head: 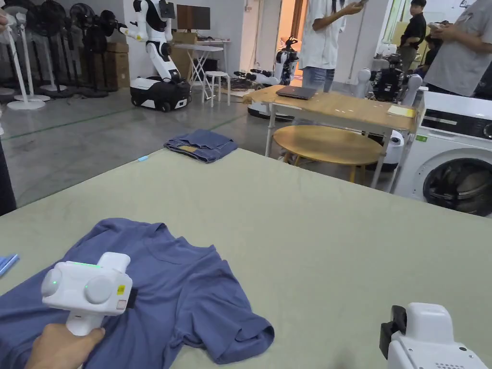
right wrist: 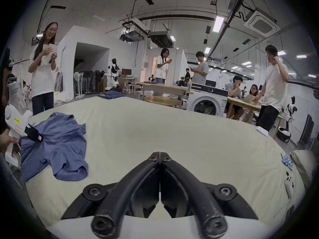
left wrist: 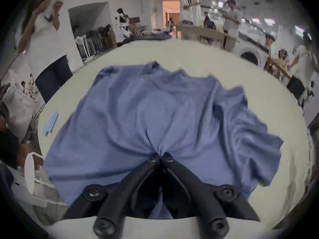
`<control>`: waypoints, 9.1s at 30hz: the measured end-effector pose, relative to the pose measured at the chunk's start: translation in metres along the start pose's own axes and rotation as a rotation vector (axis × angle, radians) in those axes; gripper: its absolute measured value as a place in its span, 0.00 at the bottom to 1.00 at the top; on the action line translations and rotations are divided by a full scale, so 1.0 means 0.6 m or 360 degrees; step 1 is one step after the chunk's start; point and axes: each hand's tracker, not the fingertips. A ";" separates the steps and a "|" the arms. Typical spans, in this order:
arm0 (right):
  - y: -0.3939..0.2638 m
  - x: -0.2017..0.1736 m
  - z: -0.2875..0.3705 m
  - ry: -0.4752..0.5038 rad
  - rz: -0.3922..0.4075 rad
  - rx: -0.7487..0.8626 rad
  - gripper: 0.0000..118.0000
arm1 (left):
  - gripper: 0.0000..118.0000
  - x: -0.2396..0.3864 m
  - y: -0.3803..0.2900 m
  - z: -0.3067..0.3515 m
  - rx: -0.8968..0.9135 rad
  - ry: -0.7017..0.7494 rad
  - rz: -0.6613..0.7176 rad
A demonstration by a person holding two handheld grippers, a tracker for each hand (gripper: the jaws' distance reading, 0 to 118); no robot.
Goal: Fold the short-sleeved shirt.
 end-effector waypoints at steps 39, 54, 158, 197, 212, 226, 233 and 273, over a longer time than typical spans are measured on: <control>-0.048 0.336 0.230 -0.0674 -0.0242 0.0078 0.00 | 0.00 0.873 0.053 0.257 0.0363 -0.1489 -0.0986; -0.048 0.331 0.225 -0.0637 -0.0293 0.0042 0.00 | 0.44 0.788 -0.007 0.221 0.0268 -0.1469 -0.0796; 0.374 0.527 0.090 -0.0586 -0.0207 0.0100 0.00 | 0.00 0.243 0.450 0.259 0.0672 -0.0294 -0.0234; 0.015 0.469 0.188 -0.0634 -0.0168 -0.0342 0.00 | 0.00 0.199 0.064 0.165 0.0403 -0.0382 -0.0228; -0.113 0.438 0.218 -0.0601 -0.0263 -0.0515 0.01 | 0.00 0.166 -0.075 0.107 0.0098 -0.0344 -0.0202; -0.058 0.291 0.224 -0.0457 -0.0354 -0.0120 0.47 | 0.31 0.262 -0.061 0.180 0.0472 -0.0431 -0.0239; -0.010 0.187 0.188 -0.0423 -0.0305 0.0070 0.08 | 0.06 0.365 -0.058 0.213 0.0754 -0.0438 -0.0351; -0.046 0.114 0.050 -0.0131 -0.0235 -0.0249 0.00 | 0.43 0.153 -0.049 0.003 -0.0465 -0.0210 0.0238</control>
